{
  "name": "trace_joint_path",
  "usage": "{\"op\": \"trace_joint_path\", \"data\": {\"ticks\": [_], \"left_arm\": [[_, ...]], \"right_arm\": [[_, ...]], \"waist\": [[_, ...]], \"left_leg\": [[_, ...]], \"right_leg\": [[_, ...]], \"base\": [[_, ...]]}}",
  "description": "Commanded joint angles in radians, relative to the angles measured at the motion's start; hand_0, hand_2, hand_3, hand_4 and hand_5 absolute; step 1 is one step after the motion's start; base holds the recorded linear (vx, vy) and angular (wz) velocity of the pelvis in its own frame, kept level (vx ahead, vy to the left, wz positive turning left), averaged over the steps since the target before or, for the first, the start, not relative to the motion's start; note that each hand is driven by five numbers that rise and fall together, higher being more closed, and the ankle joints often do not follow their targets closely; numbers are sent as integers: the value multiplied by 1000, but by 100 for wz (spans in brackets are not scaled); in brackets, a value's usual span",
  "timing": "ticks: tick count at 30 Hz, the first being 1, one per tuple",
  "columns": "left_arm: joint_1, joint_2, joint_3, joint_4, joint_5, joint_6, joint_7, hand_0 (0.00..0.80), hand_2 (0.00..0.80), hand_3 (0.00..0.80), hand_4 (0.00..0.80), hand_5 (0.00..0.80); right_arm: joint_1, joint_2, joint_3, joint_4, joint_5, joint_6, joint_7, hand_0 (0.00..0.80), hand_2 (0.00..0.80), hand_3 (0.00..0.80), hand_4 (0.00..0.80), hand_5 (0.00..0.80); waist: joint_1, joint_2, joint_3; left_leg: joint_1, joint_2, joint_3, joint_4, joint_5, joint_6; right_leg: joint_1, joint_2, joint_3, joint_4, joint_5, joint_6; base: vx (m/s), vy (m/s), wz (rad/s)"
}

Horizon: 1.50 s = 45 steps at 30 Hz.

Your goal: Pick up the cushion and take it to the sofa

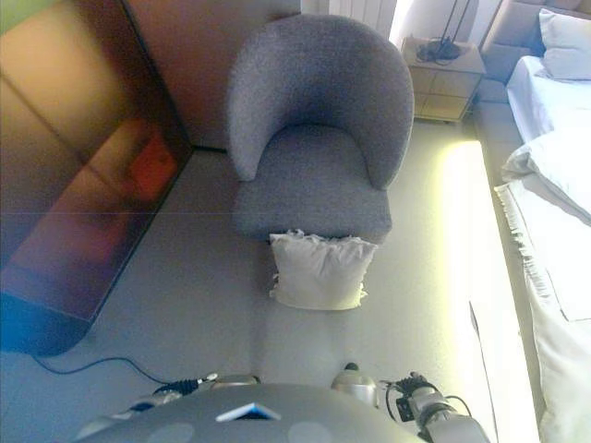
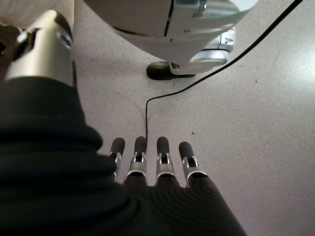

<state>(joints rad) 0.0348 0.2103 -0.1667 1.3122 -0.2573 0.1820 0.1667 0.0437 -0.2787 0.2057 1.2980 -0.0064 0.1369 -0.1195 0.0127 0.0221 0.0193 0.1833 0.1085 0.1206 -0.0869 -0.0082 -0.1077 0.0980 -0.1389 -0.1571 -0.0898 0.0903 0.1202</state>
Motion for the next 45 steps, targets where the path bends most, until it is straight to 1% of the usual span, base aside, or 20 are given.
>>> {"op": "trace_joint_path", "data": {"ticks": [1,3,5,16,29,34,37,39,40,41,43,44,45], "left_arm": [[-53,15,20,38,-10,-9,4,0,0,0,0,0],[-55,15,20,36,-23,-14,10,0,0,0,0,0],[-55,16,24,34,-28,-2,-7,0,0,0,0,0],[-45,14,22,38,3,-8,5,0,0,0,0,0],[-47,22,25,40,15,-12,9,0,0,0,0,0],[-41,28,33,40,31,-9,13,0,0,0,0,0],[-38,31,38,39,40,-9,15,0,0,0,0,0],[-37,31,46,35,37,-19,16,0,0,0,0,0],[-39,30,54,33,32,-30,17,0,0,0,0,0],[-42,29,59,33,28,-37,18,0,0,0,0,0],[-47,27,71,29,9,-43,7,0,0,0,0,0],[-47,23,77,31,-8,-40,3,0,0,0,0,0],[-44,20,82,31,-24,-37,2,0,0,0,0,0]], "right_arm": [[-65,28,3,42,12,-16,-17,0,0,0,0,0],[-65,27,0,42,13,-19,-15,0,0,0,0,0],[-65,25,1,40,20,-17,-15,0,0,0,0,0],[-58,25,-4,44,21,-28,-12,0,0,0,0,0],[-70,23,5,42,22,-16,3,0,0,0,0,0],[-69,22,3,43,15,-15,12,0,0,0,0,0],[-70,21,7,43,14,-15,9,0,0,0,0,0],[-77,16,10,40,15,-11,14,0,0,0,0,0],[-86,12,14,36,15,-7,18,0,0,0,0,0],[-92,8,18,31,15,-1,20,0,0,0,0,0],[-106,-4,23,17,16,25,17,0,0,0,0,0],[-111,-11,28,14,20,34,20,0,0,0,0,0],[-113,-16,27,14,19,36,27,0,0,0,0,0]], "waist": [[-16,-49,38],[-15,-49,37],[-14,-49,37],[-12,-54,36],[-4,-52,43],[-6,-53,46],[-8,-56,53],[-6,-68,66],[-5,-85,78],[-1,-96,89],[8,-117,130],[15,-118,147],[21,-114,160]], "left_leg": [[-18,-55,11,0,-71,60],[-20,-53,13,0,-68,58],[-19,-52,14,0,-68,57],[-22,-49,14,0,-63,53],[-31,-43,13,0,-55,47],[-27,-33,24,0,-52,43],[-25,-18,28,18,-47,35],[-48,0,28,107,-59,28],[-86,9,37,211,-83,30],[-123,16,41,285,-85,32],[-234,42,31,491,-43,40],[-280,45,21,546,-27,46],[-313,44,26,573,-15,48]], "right_leg": [[51,19,-7,22,-113,-11],[51,21,-7,21,-113,-12],[54,23,-9,20,-115,-13],[59,35,-10,16,-117,-19],[55,40,-13,16,-119,-22],[58,49,-15,21,-126,-27],[53,59,-6,39,-136,-37],[37,56,0,65,-139,-50],[22,44,-1,86,-138,-59],[12,38,-3,101,-138,-67],[-4,32,3,128,-135,-93],[-3,37,15,145,-139,-104],[2,43,23,159,-149,-110]], "base": [[0,0,0],[-13,-16,-1],[0,0,0],[-3,-2,0],[2,-20,1],[40,-78,1],[42,-99,2],[-14,-133,0],[-42,-161,9],[-58,-181,9],[-39,-181,2],[23,-128,-4],[96,-52,-12]]}}
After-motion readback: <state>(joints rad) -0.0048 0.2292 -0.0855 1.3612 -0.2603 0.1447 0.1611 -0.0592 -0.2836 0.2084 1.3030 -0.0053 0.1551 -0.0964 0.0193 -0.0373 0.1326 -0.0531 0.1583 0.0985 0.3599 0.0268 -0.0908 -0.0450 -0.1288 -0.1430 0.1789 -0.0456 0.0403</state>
